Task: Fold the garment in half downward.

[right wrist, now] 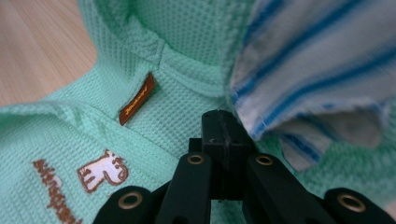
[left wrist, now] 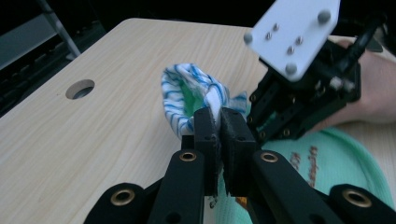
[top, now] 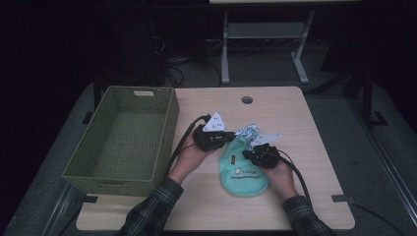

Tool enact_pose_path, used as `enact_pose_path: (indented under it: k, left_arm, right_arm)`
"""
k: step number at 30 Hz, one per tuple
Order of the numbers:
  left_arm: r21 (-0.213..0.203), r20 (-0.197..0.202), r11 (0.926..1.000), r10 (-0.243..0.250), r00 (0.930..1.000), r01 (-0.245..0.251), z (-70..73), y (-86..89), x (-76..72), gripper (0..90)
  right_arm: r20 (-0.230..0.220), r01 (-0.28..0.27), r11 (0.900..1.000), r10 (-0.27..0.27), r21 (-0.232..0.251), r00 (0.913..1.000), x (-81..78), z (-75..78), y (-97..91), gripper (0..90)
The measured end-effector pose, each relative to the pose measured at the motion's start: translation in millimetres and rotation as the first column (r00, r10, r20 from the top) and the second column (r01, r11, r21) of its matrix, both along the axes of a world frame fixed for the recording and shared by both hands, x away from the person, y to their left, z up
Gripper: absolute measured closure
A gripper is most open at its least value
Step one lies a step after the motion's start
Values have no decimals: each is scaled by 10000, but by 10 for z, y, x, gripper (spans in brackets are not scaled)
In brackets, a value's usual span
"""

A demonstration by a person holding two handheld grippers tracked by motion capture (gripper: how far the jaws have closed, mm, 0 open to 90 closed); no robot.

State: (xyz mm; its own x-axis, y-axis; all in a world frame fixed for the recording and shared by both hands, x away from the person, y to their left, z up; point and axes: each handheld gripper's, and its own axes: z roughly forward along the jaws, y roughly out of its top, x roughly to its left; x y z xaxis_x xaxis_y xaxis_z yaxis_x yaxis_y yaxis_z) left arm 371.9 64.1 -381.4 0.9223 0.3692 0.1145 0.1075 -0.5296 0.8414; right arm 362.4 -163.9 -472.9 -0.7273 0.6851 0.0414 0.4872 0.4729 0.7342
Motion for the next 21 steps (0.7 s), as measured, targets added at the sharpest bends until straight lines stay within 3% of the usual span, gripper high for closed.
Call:
enact_pose_path:
  k: [4,8,15,19,21]
  left_arm:
    - [139,25,9999,-85,10000,84,-26,31,-56,857]
    - [109,68,9999,-85,9999,84,-18,42,-78,857]
    - [130,265,9999,-39,9996,36,0,72,-69,856]
    - [48,331,10000,-59,9994,57,19,100,-75,856]
    - [3,404,9998,-212,9990,212,23,106,-87,856]
  right_arm:
    - [157,-125,9993,119,345,9998,-99,99,-117,899]
    - [30,-286,9972,285,692,9996,-276,202,-219,899]
    - [-652,-743,9972,740,-22,9951,-627,143,-225,899]
    - [-1032,-764,9964,722,-369,9920,-672,60,-253,900]
    - [-1126,-731,9971,703,-210,9912,-662,56,-269,900]
